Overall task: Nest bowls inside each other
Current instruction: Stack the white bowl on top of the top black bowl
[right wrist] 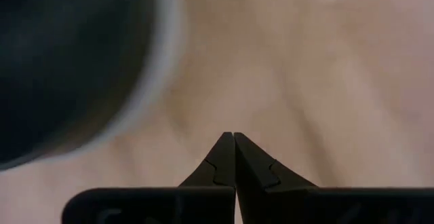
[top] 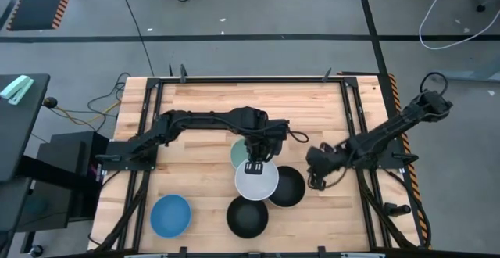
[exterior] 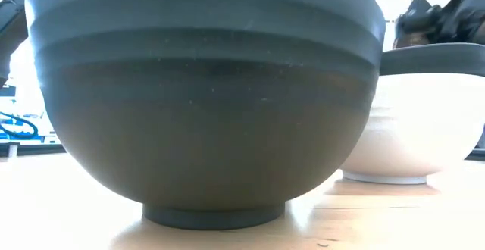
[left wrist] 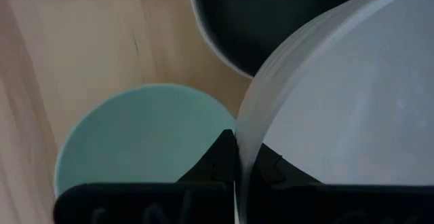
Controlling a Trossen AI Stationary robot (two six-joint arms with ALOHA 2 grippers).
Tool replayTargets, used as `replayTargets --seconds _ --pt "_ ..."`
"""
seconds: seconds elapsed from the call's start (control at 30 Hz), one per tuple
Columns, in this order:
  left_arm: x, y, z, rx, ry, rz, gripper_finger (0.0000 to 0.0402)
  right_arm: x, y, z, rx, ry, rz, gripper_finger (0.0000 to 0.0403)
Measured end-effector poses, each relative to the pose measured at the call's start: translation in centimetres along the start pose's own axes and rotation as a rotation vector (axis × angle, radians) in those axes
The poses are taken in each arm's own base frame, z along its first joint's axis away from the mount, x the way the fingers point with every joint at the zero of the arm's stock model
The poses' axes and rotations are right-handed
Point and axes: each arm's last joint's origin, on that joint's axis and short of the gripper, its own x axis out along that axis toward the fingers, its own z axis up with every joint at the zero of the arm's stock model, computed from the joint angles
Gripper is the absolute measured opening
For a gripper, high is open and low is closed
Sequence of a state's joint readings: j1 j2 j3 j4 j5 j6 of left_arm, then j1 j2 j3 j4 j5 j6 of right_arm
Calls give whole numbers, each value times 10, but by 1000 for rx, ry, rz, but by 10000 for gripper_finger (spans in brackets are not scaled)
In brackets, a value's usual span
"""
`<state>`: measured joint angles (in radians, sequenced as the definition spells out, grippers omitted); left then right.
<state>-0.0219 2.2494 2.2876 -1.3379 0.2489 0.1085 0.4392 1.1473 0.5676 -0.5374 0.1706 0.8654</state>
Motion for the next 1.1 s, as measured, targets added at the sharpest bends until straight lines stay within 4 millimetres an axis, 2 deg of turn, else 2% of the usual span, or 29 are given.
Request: replayTargets --seconds 0.17,0.33,0.47,0.63,0.8,0.97,1.1 --pt "-17 -4 4 11 -45 2 9 2 14 -12 17 7 39 1" --pt "-25 -4 -1 -7 -25 5 14 18 28 -21 6 52 66 1" --pt "-27 3 -4 -42 -7 12 8 34 45 -28 -38 65 134 0" --pt "-30 15 -5 -68 -17 20 12 45 56 -33 -68 100 100 0" --pt "-33 24 -7 -105 -16 26 9 50 70 -27 -127 96 102 0" --pt "-34 28 -9 -121 -4 27 12 49 82 -9 -201 50 127 0" --pt "-33 25 -10 -123 12 24 12 52 82 9 -241 24 121 0"
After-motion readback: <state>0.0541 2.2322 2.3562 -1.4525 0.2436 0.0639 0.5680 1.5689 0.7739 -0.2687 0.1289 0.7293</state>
